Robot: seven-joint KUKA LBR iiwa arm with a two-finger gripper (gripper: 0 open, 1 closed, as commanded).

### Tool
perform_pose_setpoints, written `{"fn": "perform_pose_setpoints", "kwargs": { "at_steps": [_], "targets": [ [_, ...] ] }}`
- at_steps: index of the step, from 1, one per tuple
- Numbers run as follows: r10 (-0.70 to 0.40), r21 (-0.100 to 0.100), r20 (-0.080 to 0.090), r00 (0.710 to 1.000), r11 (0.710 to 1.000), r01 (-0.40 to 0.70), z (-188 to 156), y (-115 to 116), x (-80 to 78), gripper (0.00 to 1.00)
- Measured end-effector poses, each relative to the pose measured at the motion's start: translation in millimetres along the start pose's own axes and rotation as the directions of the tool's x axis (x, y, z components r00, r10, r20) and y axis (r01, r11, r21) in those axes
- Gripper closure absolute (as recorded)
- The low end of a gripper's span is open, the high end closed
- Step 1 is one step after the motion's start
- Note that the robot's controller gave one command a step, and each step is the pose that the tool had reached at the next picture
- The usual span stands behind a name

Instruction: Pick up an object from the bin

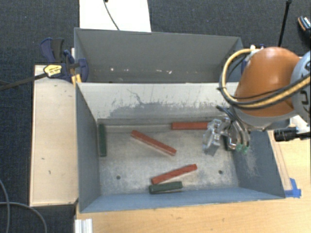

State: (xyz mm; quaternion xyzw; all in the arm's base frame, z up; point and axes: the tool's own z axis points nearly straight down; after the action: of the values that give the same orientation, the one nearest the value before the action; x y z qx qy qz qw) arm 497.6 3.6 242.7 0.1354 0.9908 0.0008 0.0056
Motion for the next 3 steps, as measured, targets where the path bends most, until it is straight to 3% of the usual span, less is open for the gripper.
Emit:
{"fn": "perform_pose_setpoints", "kwargs": {
  "at_steps": [1,2,3],
  "targets": [
    [-0.003,0.003,-0.009,1.000,1.000,0.003,4,0,1.6,0.00],
    [0.085,0.006,-0.016,0.996,0.996,-0.085,123,36,5.3,0.00],
    [0.110,0.004,-0.009,0.994,0.994,-0.110,174,65,24.4,0.00]
  ]
}}
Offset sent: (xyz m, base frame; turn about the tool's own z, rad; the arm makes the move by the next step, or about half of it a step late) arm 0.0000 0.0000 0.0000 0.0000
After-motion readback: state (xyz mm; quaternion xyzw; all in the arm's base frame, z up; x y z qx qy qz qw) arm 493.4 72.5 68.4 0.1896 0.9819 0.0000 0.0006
